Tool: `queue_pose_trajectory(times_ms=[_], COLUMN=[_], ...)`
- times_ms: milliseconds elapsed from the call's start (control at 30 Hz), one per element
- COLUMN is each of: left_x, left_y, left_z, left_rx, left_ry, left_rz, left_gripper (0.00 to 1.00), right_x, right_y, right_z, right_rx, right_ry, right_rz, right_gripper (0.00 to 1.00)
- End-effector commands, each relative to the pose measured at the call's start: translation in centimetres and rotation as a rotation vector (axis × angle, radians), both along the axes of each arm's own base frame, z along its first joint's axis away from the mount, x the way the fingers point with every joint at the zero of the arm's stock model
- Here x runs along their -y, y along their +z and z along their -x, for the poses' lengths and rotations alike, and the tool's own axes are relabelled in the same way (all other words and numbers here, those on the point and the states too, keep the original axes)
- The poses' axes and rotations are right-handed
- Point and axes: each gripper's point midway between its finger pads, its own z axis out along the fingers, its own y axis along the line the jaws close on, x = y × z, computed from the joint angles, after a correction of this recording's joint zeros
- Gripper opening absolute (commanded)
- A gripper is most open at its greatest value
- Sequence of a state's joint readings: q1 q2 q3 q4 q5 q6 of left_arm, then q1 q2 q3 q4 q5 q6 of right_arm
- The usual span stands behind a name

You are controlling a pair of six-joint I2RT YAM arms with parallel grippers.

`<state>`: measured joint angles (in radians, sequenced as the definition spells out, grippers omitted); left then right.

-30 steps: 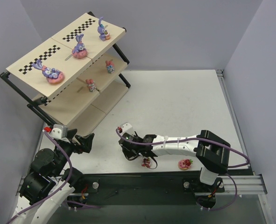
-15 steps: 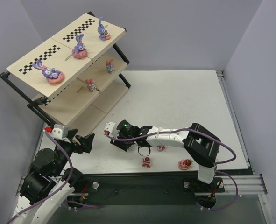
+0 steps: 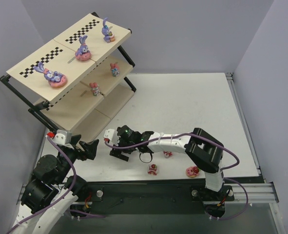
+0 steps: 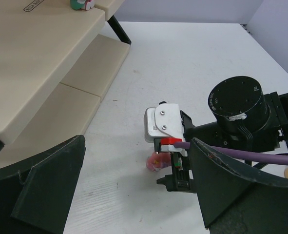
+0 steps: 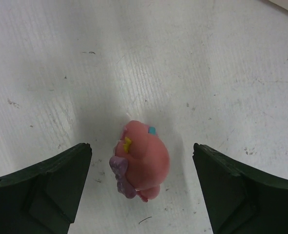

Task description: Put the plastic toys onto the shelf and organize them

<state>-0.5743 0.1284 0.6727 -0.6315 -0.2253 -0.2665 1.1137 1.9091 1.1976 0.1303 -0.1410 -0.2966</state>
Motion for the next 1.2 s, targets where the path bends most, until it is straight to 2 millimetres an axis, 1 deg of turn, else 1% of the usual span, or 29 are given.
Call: queue_pose_trajectory(times_ms=[0,33,67,100,167,200,233,267,333,367,400,433,467,500,533,567,600,633,733,767,833,867,933,967,1033,1067,1100,1133,1167], left_x=[-0.1,-0.3,-1.0,-1.4,-2.3,-3.0,-3.3,-3.5,-4.3,-4.5,-4.8,-5.0,-5.2,-5.3,-5.5,-5.6,-5.7,-5.8,-5.8,-5.9,-5.9,-5.9,-5.9,-5.9,-5.9,-5.9,-5.9,-5.9,-5.9], left_y=[1.2,1.5,1.6,1.9,2.4,3.0,3.2,3.4,3.9,4.0,4.1,4.1,4.1,4.2,4.1,4.2,4.3,4.2,4.2,4.4,4.4,4.4,4.3,4.4,4.4,4.3,4.3,4.4,4.3], left_z=[-0.2,-0.1,-0.2,-0.1,0.3,0.6,0.8,1.0,1.5,1.6,1.7,1.8,1.8,1.8,1.8,1.9,1.9,1.9,2.0,2.1,2.1,2.1,2.1,2.1,2.1,2.1,2.1,2.1,2.1], left_rx=[0.038,0.048,0.055,0.064,0.093,0.122,0.134,0.146,0.177,0.183,0.192,0.193,0.195,0.197,0.196,0.198,0.203,0.202,0.208,0.214,0.214,0.214,0.213,0.214,0.216,0.214,0.215,0.217,0.216], left_ry=[0.004,0.014,0.05,0.069,0.102,0.125,0.134,0.141,0.168,0.176,0.185,0.197,0.202,0.206,0.217,0.225,0.226,0.229,0.229,0.229,0.231,0.231,0.231,0.231,0.231,0.231,0.231,0.231,0.229], left_rz=[0.007,0.011,0.014,0.02,0.046,0.068,0.08,0.089,0.119,0.124,0.133,0.135,0.139,0.141,0.14,0.143,0.145,0.144,0.149,0.154,0.154,0.153,0.152,0.153,0.154,0.153,0.152,0.154,0.153], left_gripper=[0.97,0.97,0.97,0.97,0.97,0.97,0.97,0.97,0.97,0.97,0.97,0.97,0.97,0.97,0.97,0.97,0.97,0.97,0.97,0.97,0.97,0.97,0.97,0.97,0.97,0.97,0.97,0.97,0.97], right_x=[-1.0,-0.4,-0.4,-0.5,0.1,0.1,0.6,0.8,0.7,1.1,0.8,0.3,1.3,1.1,1.5,1.3,1.7,1.4,1.2,1.3,1.6,1.8,2.0,2.1,2.3,2.6,2.7,2.6,2.4], right_y=[3.9,3.8,4.6,5.5,6.4,7.1,7.6,8.1,7.9,7.7,7.8,7.7,7.0,6.8,5.8,5.3,4.4,4.1,2.2,1.2,0.6,-0.3,-0.8,-1.5,-1.9,-2.8,-3.2,-3.4,-4.1], right_z=[-0.5,-0.9,-1.2,-1.0,-1.7,-1.3,-1.9,-1.9,-1.3,-1.1,-1.0,-0.1,0.1,0.4,1.1,1.8,2.4,3.3,4.5,4.5,4.2,4.1,3.7,3.6,3.0,2.8,2.5,2.2,2.0], right_rx=[0.089,0.118,0.131,0.128,0.168,0.179,0.189,0.189,0.145,0.148,0.142,0.123,0.082,0.046,-0.003,-0.059,-0.069,-0.087,-0.12,-0.122,-0.094,-0.086,-0.068,-0.055,-0.029,-0.011,-0.001,0.01,0.016], right_ry=[-0.098,-0.144,-0.18,-0.228,-0.329,-0.366,-0.45,-0.516,-0.619,-0.674,-0.715,-0.736,-0.859,-0.921,-0.973,-1.027,-1.051,-1.058,-1.109,-1.148,-1.182,-1.195,-1.229,-1.24,-1.273,-1.285,-1.298,-1.302,-1.304], right_rz=[-0.128,-0.128,-0.155,-0.193,-0.228,-0.254,-0.273,-0.297,-0.324,-0.32,-0.332,-0.338,-0.344,-0.357,-0.352,-0.39,-0.394,-0.408,-0.402,-0.394,-0.385,-0.376,-0.39,-0.384,-0.409,-0.4,-0.401,-0.405,-0.392], right_gripper=[0.92,0.96,0.96,0.96,0.97,0.97,0.97,0.97,0.97,0.97,0.96,0.95,0.93,0.91,0.86,0.84,0.84,0.84,0.84,0.83,0.82,0.82,0.79,0.78,0.77,0.77,0.76,0.76,0.76])
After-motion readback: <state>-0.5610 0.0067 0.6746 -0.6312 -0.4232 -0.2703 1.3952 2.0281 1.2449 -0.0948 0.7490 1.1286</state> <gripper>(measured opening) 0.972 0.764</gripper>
